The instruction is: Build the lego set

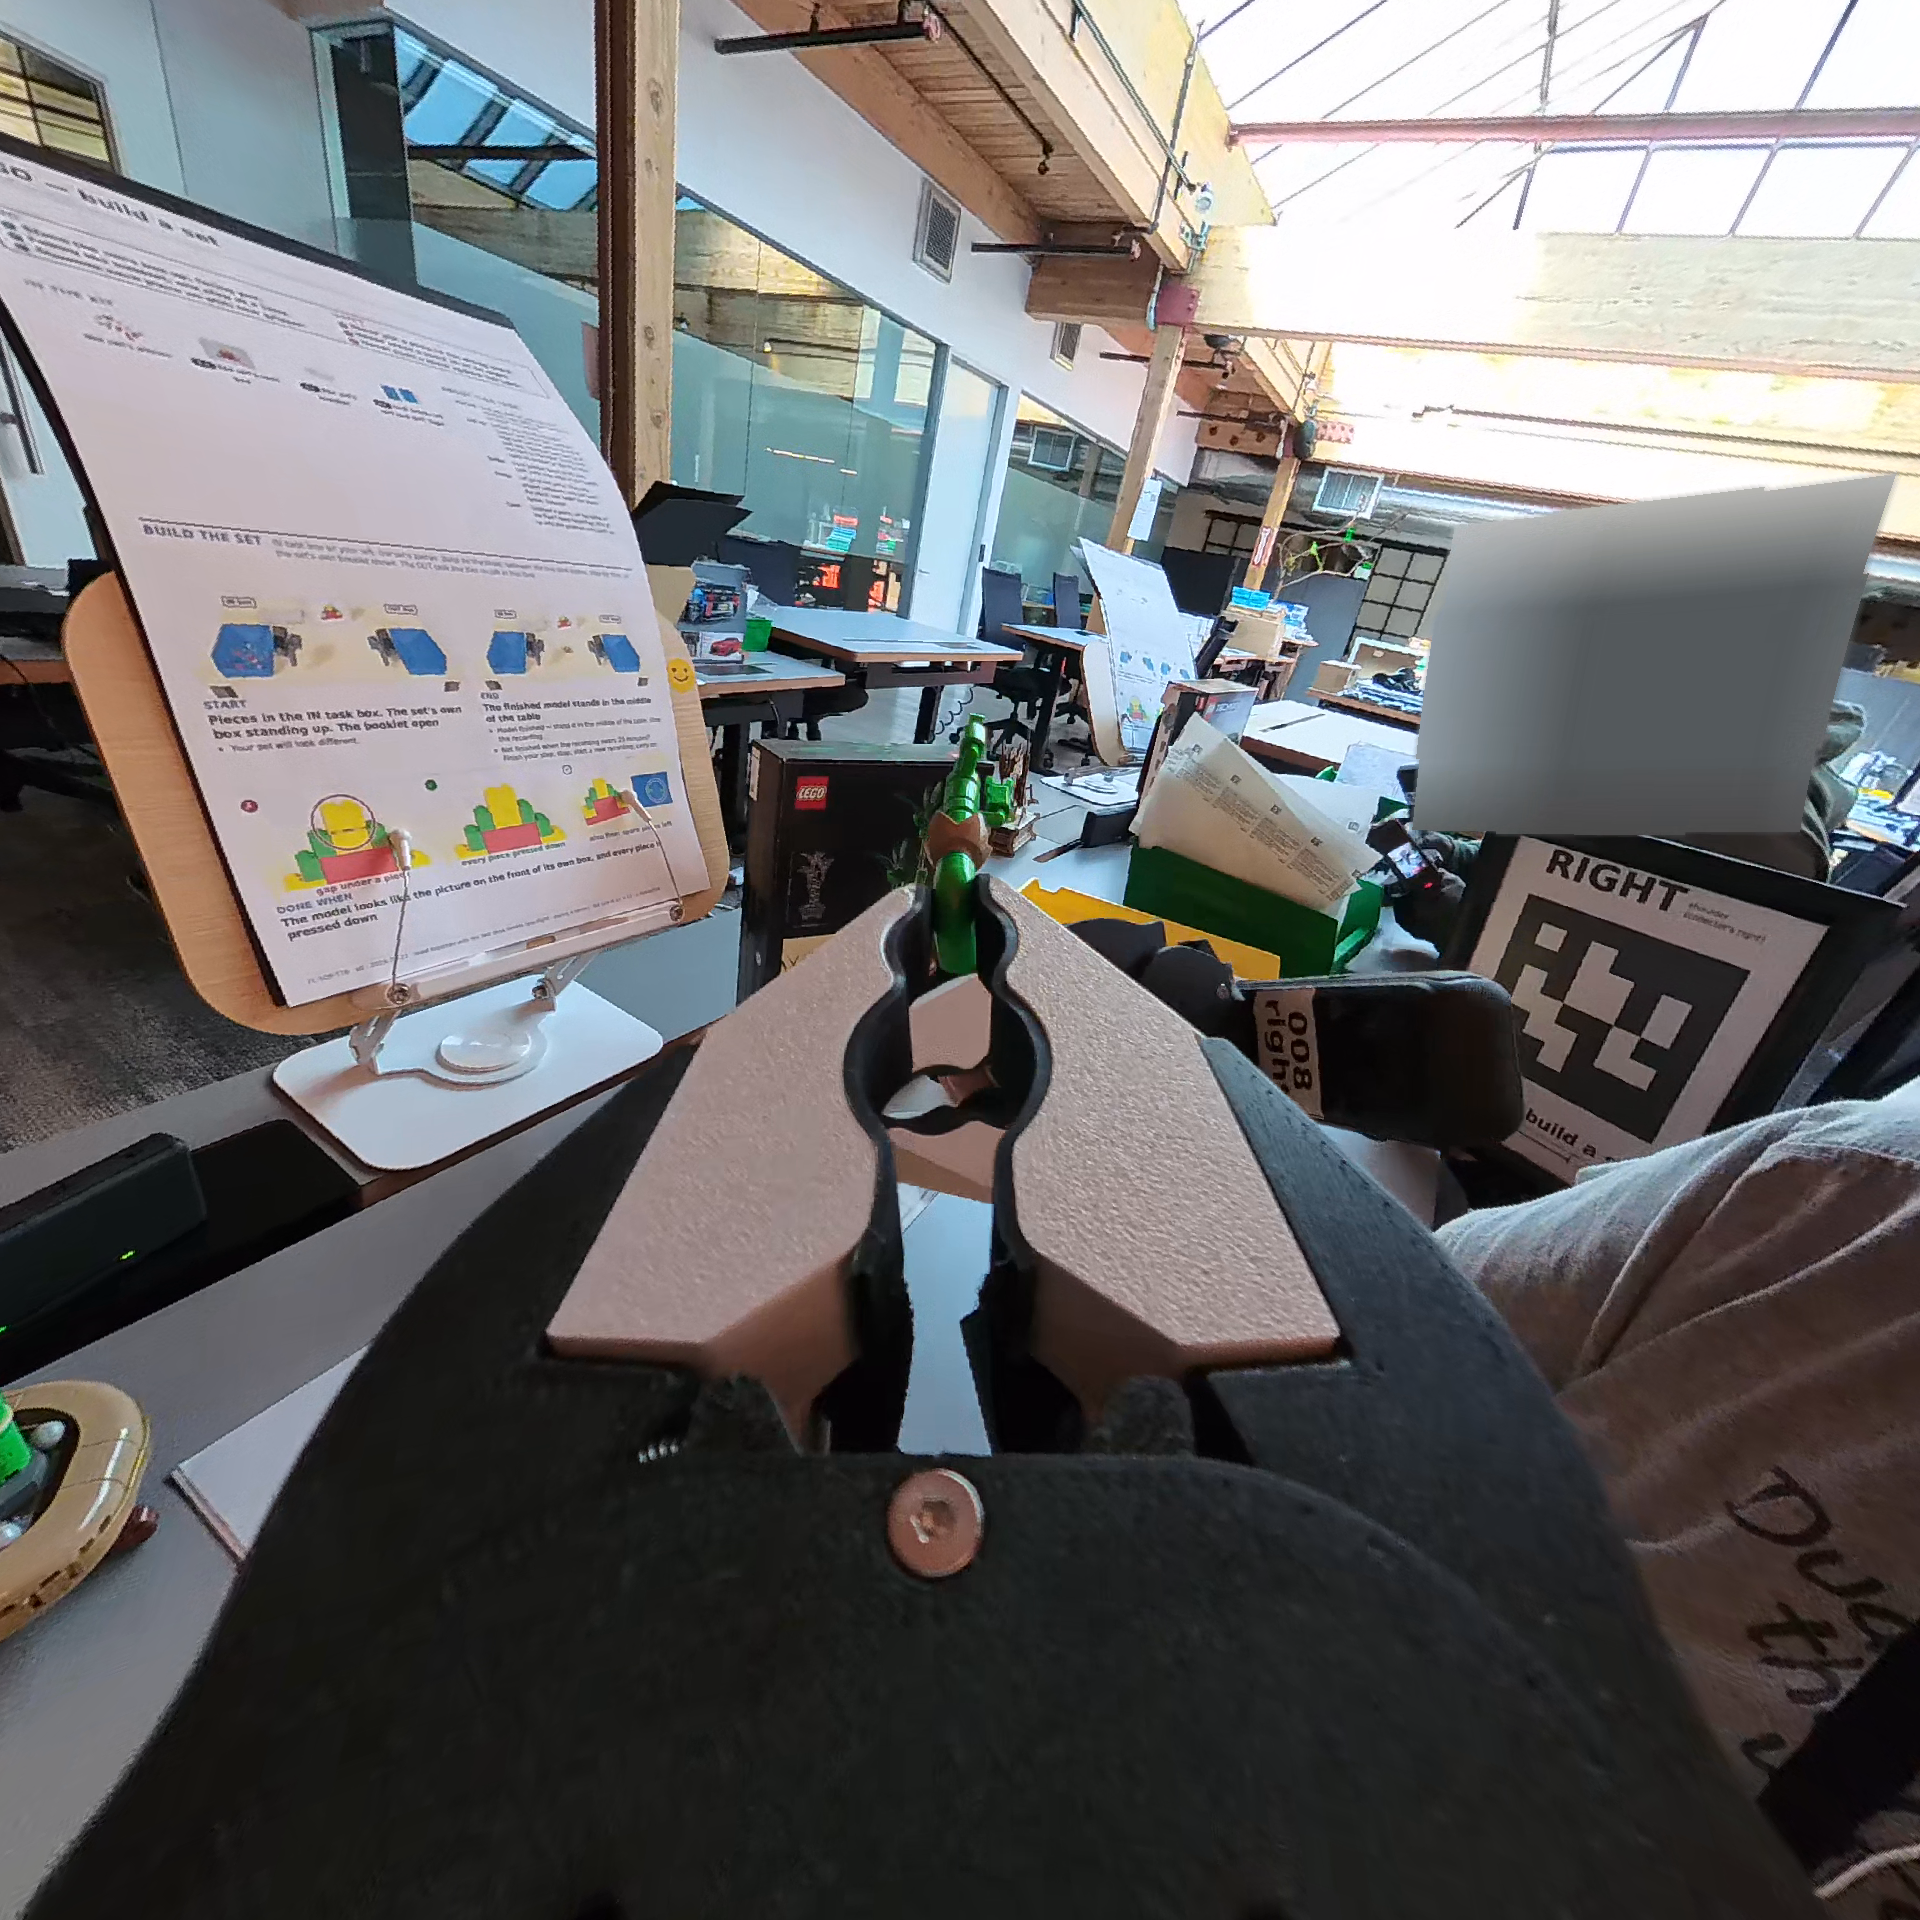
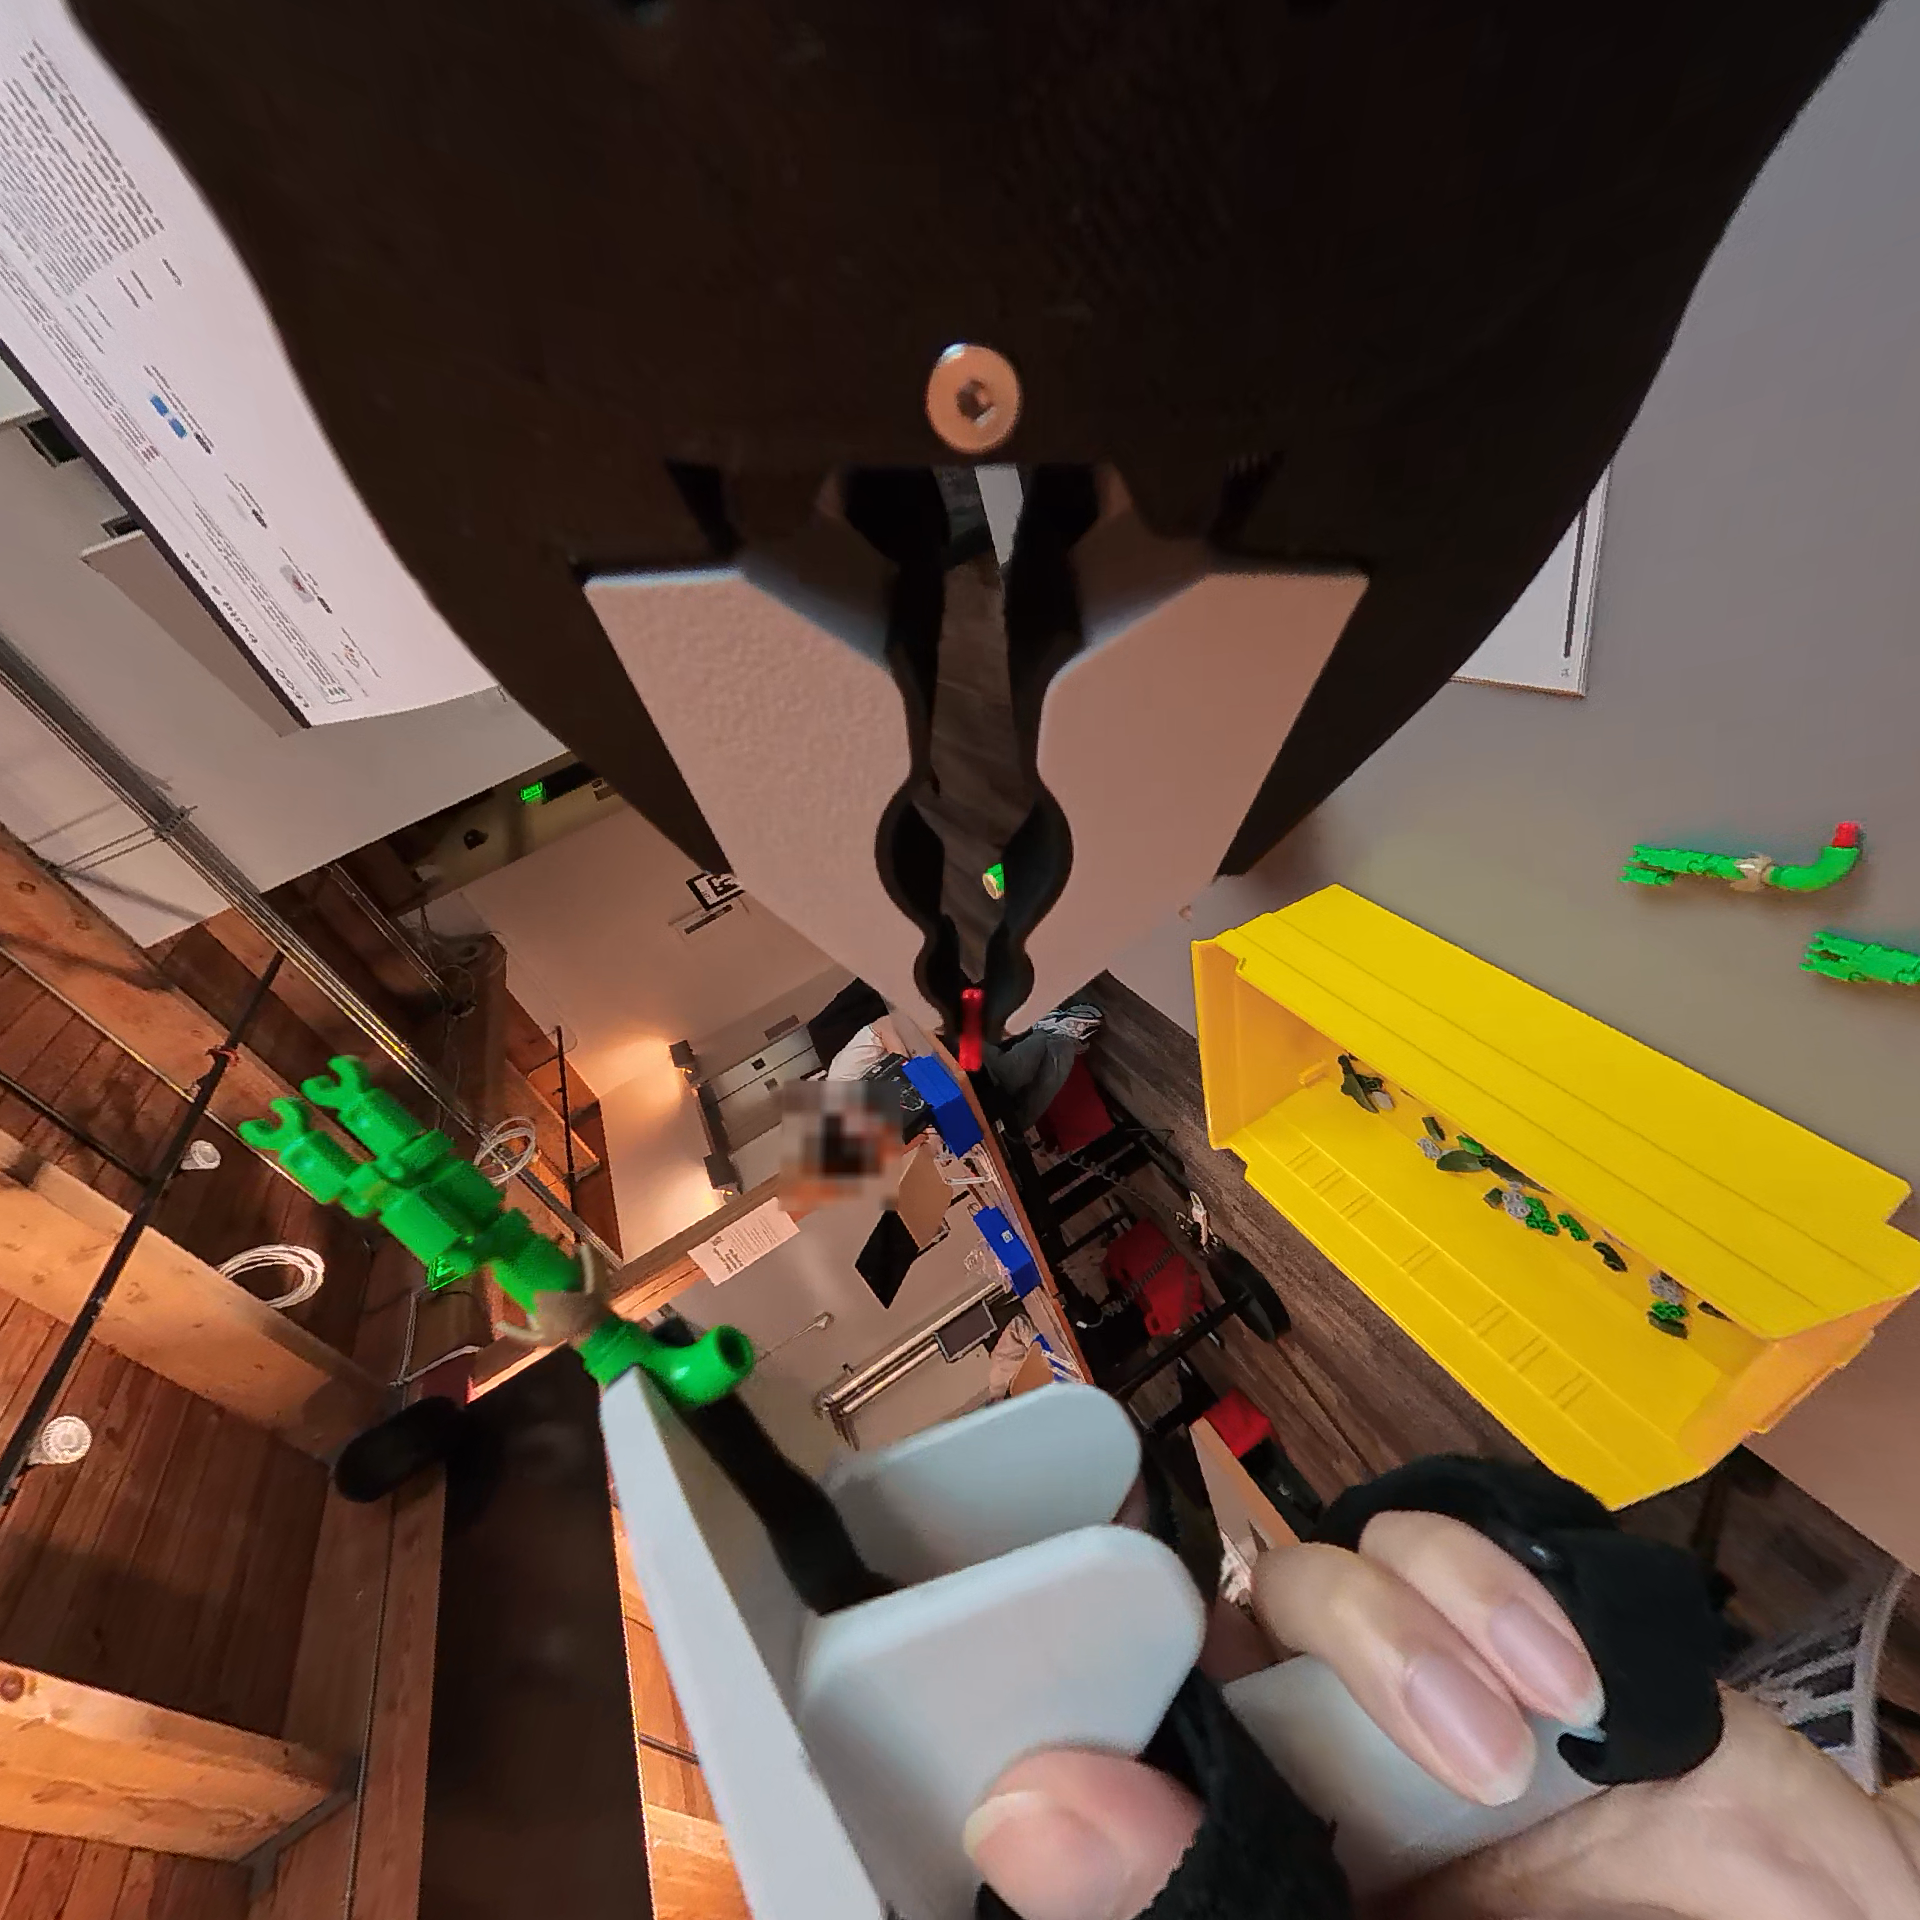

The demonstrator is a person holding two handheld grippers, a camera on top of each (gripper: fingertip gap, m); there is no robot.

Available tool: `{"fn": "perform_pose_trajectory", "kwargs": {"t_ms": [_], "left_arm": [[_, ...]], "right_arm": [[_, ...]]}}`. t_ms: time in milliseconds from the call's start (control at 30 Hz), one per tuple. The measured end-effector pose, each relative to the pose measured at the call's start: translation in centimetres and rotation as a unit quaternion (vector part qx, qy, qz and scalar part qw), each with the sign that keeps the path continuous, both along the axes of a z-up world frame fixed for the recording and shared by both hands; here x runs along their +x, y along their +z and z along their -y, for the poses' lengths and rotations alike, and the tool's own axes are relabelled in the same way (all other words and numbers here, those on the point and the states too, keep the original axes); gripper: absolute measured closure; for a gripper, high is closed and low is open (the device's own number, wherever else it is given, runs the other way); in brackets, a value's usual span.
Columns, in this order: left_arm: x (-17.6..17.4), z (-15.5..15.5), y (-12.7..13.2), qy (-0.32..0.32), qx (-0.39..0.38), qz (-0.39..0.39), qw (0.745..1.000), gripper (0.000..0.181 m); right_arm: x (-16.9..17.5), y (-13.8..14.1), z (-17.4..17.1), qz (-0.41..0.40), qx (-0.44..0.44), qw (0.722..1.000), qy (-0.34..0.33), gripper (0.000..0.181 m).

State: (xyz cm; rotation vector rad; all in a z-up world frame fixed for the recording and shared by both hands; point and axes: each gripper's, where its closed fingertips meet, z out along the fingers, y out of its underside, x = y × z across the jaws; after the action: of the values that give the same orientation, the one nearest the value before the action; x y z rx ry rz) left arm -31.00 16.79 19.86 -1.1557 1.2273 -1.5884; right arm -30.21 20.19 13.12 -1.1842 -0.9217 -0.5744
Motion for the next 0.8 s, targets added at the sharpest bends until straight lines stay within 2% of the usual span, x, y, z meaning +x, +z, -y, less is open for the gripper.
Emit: {"fn": "perform_pose_trajectory", "kwargs": {"t_ms": [333, 500, 633, 800], "left_arm": [[0.7, -1.0, -0.7, 0.014, -0.005, -0.017, 1.0, 0.175], [0.8, -2.2, -1.1, 0.017, -0.021, -0.021, 0.999, 0.176], [1.0, -2.0, -1.3, -0.032, -0.051, -0.017, 0.998, 0.176], [2.3, -0.7, -1.8, -0.142, -0.119, -0.02, 0.983, 0.175]], "right_arm": [[0.6, 1.5, 1.3, -0.002, 0.019, 1.0, -0.003, 0.179], [2.0, 2.2, 2.2, 0.016, 0.023, 0.999, -0.033, 0.178], [4.4, 2.9, 4.2, 0.027, 0.018, 0.996, -0.083, 0.179], [5.5, 2.2, 6.9, 0.027, -0.024, 0.996, -0.081, 0.179]]}}
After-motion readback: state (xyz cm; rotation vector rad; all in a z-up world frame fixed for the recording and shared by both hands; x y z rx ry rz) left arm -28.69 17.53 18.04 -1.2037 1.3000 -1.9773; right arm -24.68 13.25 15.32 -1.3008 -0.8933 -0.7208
